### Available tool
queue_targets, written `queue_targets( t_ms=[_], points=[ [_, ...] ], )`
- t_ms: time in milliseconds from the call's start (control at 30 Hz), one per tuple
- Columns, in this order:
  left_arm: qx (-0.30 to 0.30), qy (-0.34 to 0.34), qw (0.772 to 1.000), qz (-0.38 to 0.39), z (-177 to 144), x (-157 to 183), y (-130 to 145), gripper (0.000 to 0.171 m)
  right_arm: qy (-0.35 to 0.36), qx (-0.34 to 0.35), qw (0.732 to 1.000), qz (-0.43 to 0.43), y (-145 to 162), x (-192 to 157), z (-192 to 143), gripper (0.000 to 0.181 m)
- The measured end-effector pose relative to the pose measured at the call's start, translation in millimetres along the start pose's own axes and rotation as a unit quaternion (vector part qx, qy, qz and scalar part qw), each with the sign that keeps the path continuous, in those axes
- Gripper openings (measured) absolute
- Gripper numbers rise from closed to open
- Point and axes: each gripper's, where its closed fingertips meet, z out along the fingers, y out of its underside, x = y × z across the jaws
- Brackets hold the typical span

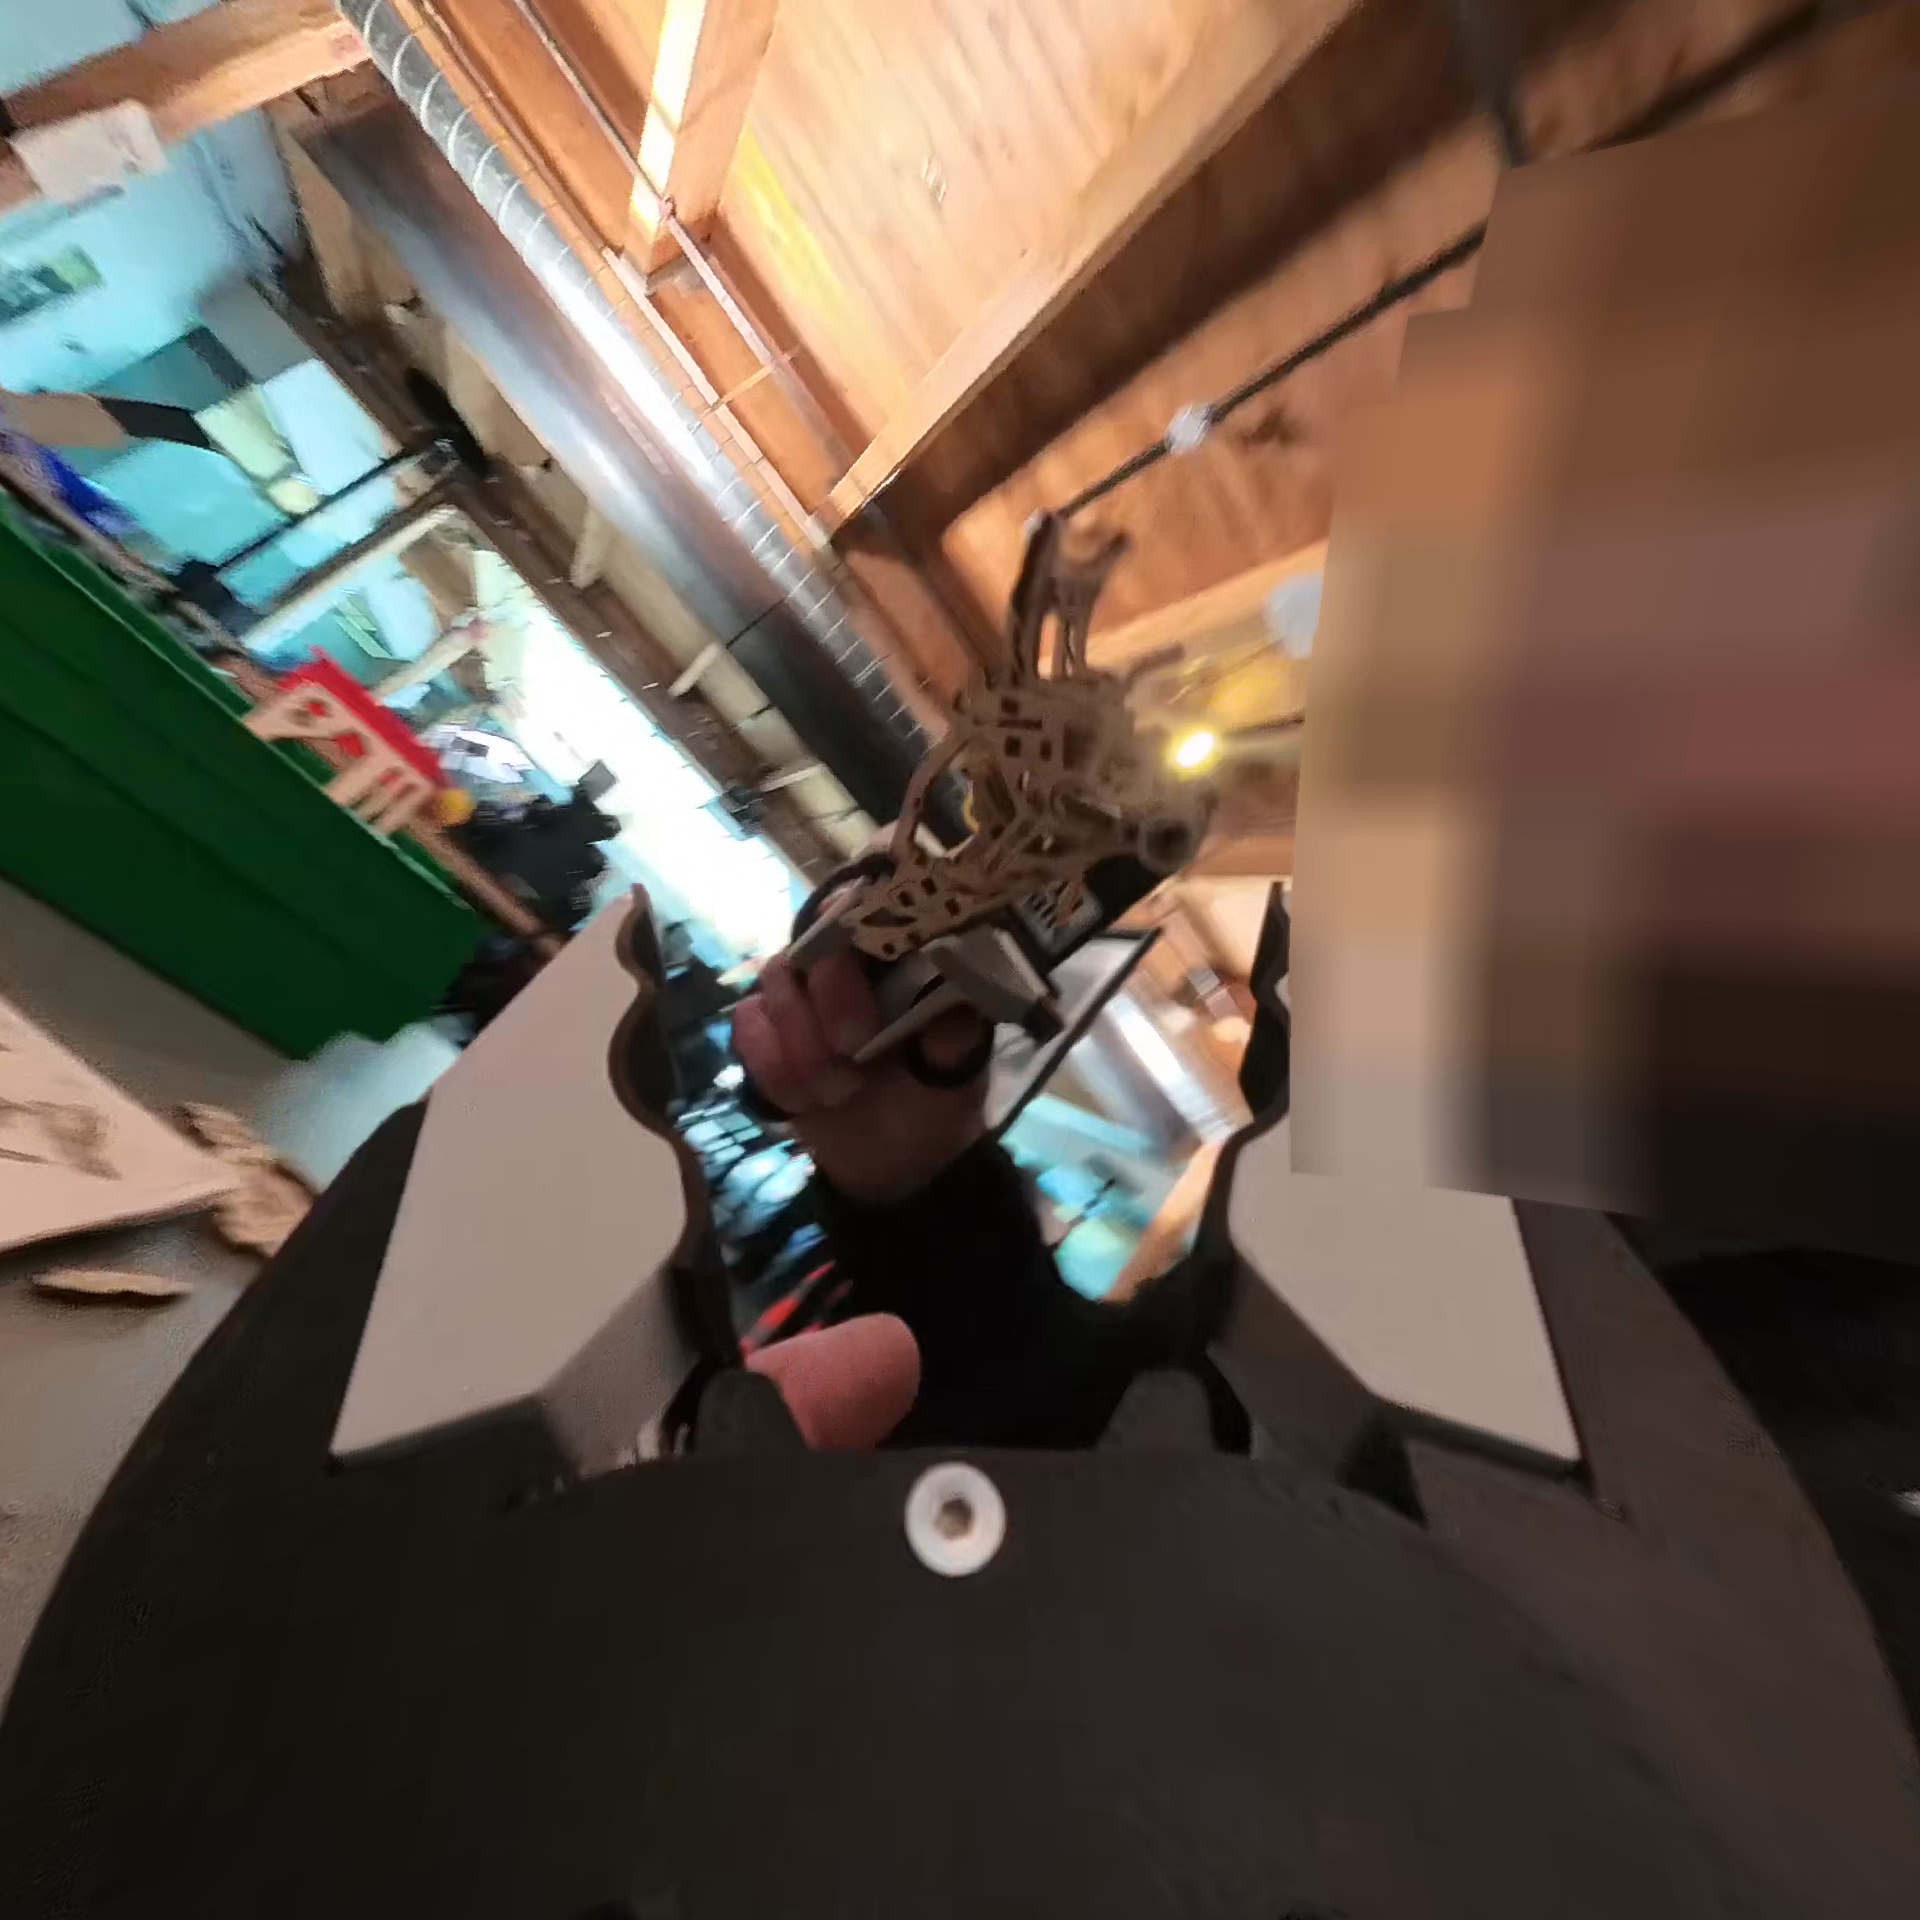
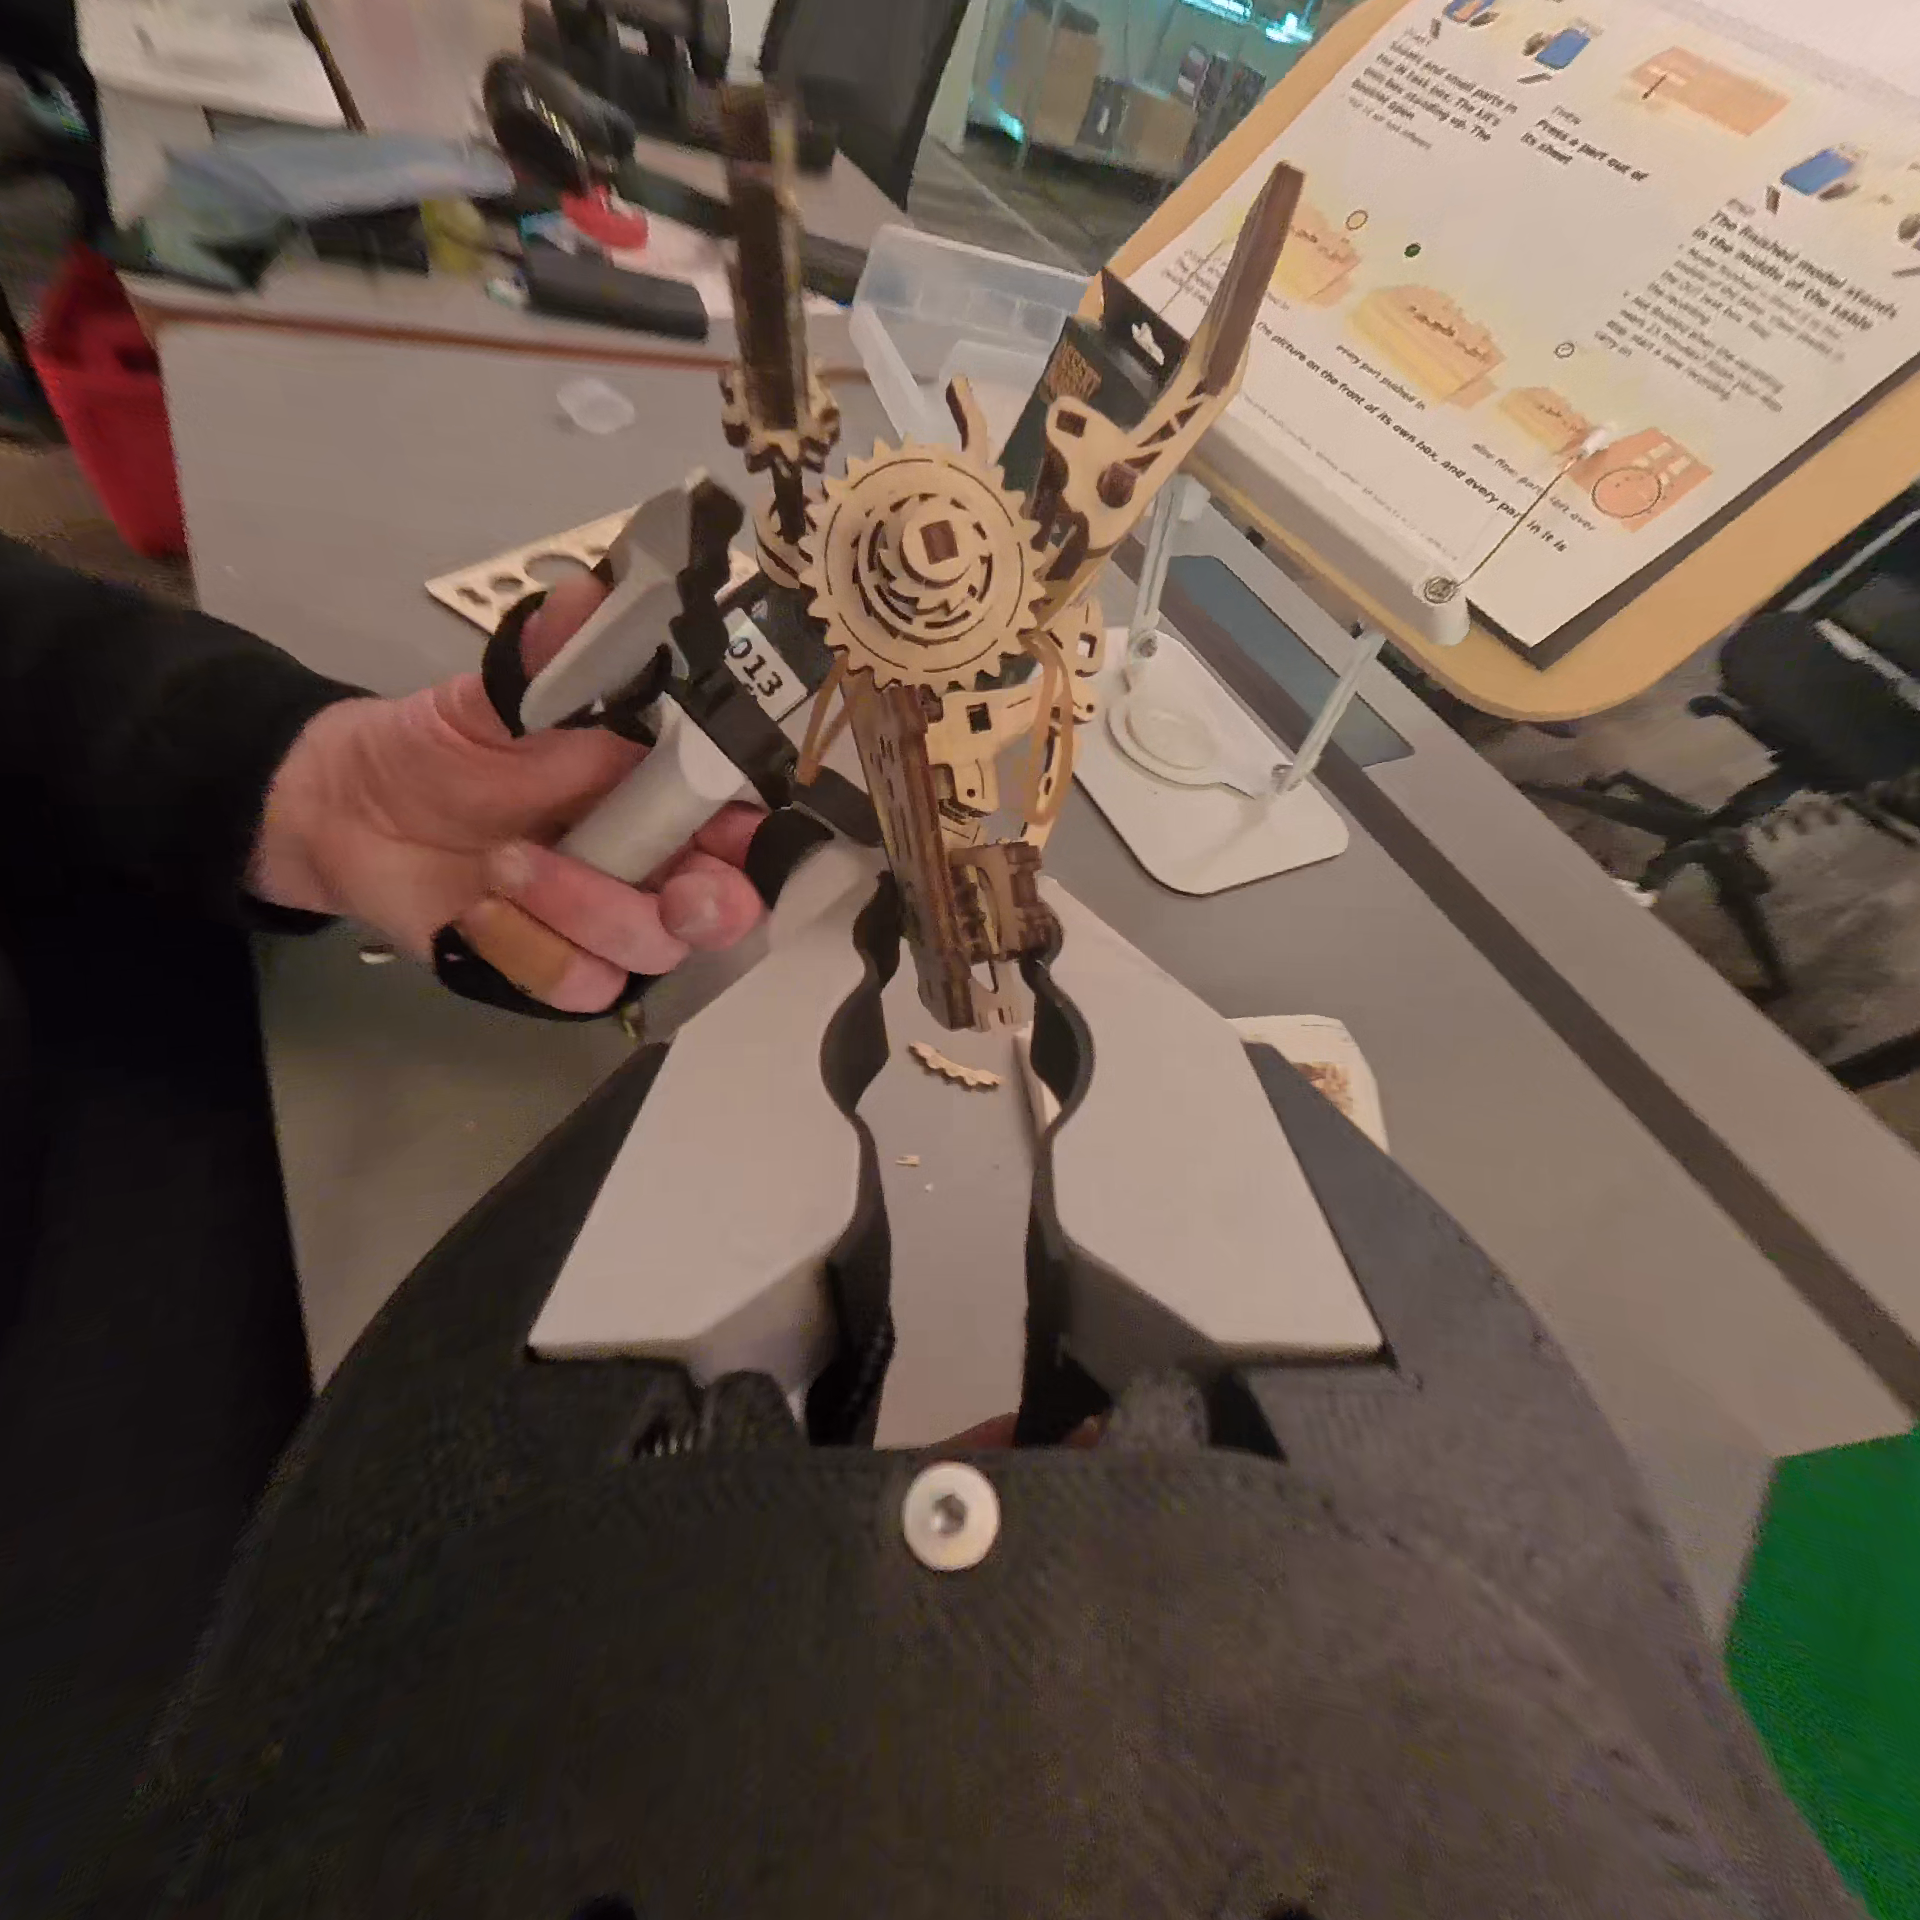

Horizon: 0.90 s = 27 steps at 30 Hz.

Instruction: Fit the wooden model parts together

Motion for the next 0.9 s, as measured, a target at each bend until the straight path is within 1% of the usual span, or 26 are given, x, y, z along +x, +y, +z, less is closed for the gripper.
queue_targets(
  t_ms=[33,133,200,267,333,367,433,500,567,633,733,900],
  points=[
    [-0.021,-0.016,0.999,0.045,2.9,2.7,3.3,0.11,-0.008,0.014,1.0,0.019,-1.5,0.3,-2.8,0.02],
    [-0.074,-0.059,0.983,0.159,15.6,11.2,11.3,0.11,-0.036,0.046,0.996,0.07,-4.1,-0.2,-9.6,0.02],
    [-0.096,-0.084,0.966,0.224,21.7,15.9,11.9,0.103,-0.04,0.048,0.995,0.081,-1.4,0.5,-12.0,0.02],
    [-0.115,-0.117,0.942,0.291,24.2,18.1,9.8,0.092,-0.044,0.038,0.994,0.094,2.8,0.6,-13.2,0.02],
    [-0.139,-0.14,0.914,0.353,26.7,21.9,9.3,0.083,-0.05,0.013,0.993,0.109,8.8,-1.0,-12.8,0.02],
    [-0.155,-0.148,0.9,0.38,28.1,23.1,10.9,0.074,-0.052,0.003,0.992,0.115,10.5,-1.7,-12.4,0.02],
    [-0.178,-0.168,0.875,0.417,30.5,22.2,12.5,0.065,-0.065,-0.013,0.988,0.14,13.3,-5.4,-11.0,0.02],
    [-0.191,-0.182,0.86,0.437,31.2,20.0,12.7,0.052,-0.069,-0.027,0.985,0.153,15.8,-7.5,-9.3,0.019],
    [-0.198,-0.19,0.856,0.438,30.9,17.6,13.6,0.046,-0.079,-0.046,0.982,0.165,19.3,-12.3,-7.6,0.019],
    [-0.192,-0.196,0.857,0.437,28.6,17.4,11.0,0.036,-0.084,-0.053,0.981,0.17,19.3,-15.7,-7.0,0.019],
    [-0.187,-0.188,0.864,0.427,26.1,20.3,11.1,0.021,-0.081,-0.06,0.98,0.17,18.2,-18.1,-8.4,0.02],
    [-0.176,-0.182,0.866,0.43,25.9,24.6,12.8,0.016,-0.069,-0.074,0.981,0.165,15.1,-20.0,-10.8,0.019]
  ],
)
